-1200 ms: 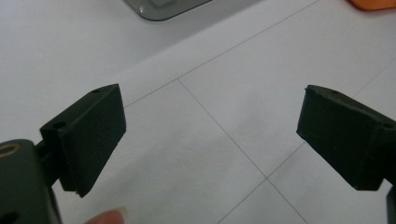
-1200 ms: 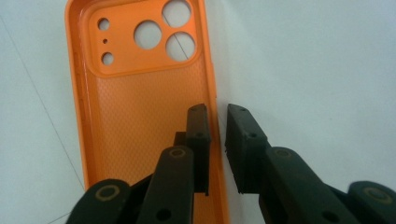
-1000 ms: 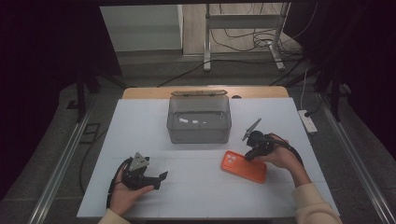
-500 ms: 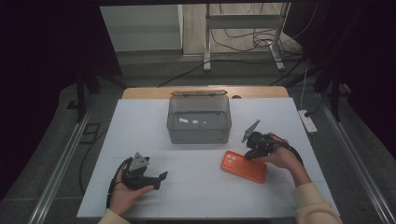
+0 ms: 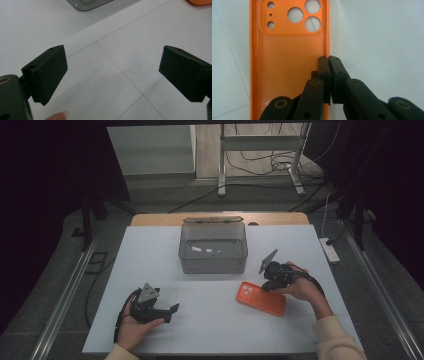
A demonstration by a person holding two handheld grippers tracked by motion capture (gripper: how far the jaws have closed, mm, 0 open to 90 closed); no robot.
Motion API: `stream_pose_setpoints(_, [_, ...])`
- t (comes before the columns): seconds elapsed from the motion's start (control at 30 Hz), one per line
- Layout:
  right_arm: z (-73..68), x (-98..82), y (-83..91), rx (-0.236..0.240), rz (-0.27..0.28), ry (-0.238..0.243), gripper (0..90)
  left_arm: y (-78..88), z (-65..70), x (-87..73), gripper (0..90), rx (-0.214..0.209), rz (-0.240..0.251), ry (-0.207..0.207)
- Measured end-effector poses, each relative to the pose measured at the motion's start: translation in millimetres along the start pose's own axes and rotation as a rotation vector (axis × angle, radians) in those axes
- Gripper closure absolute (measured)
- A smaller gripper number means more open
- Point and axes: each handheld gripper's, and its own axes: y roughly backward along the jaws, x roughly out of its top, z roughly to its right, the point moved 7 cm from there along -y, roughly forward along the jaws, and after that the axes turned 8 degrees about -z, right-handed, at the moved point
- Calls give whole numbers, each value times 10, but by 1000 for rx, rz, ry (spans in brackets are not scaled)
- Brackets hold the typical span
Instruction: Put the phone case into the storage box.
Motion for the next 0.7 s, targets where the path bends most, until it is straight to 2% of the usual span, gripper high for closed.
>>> stream_pose_setpoints(0.23, [-11,2,10,-14,0,24,885,7,-7,-1,80,0,2,2])
stream_pose_setpoints(0.4, [-34,2,19,-2,6,34,886,6,-7,-1,80,2,2,1])
stream_pose_setpoints(0.57, [-40,4,65,-24,1,32,886,8,-9,-1,81,0,2,1])
stream_pose_setpoints(0.7, [-47,20,131,-31,24,37,886,10,-12,-2,81,1,2,2])
